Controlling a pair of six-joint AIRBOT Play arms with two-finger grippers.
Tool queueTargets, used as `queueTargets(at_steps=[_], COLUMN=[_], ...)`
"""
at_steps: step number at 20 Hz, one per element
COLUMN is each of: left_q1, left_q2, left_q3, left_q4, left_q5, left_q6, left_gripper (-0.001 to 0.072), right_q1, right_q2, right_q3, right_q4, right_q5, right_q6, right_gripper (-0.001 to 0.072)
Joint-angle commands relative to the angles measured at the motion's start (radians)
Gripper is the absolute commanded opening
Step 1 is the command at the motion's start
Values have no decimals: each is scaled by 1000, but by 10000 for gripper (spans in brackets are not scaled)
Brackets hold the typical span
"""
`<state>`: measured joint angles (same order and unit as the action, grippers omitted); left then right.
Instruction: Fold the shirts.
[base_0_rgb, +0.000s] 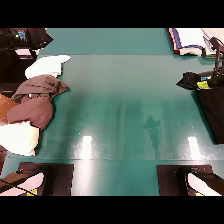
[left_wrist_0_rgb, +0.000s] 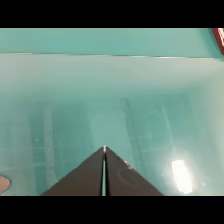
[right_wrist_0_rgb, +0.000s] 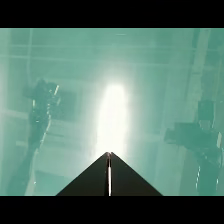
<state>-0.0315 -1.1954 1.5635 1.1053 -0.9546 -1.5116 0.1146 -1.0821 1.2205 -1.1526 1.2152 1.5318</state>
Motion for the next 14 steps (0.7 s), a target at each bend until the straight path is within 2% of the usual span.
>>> queueTargets(at_steps=[1,14], left_q1=[0,0], left_q2=[0,0], left_q3=[0,0], left_q4=[0,0], left_q5=[5,7], left_q6=[0,1], left_gripper=[26,27], right_q1=[2,2], right_q2=[0,-1], right_q3=[1,1], right_q4=[1,1], right_q5=[-5,-12], right_q6=[0,0], right_gripper=[15,15])
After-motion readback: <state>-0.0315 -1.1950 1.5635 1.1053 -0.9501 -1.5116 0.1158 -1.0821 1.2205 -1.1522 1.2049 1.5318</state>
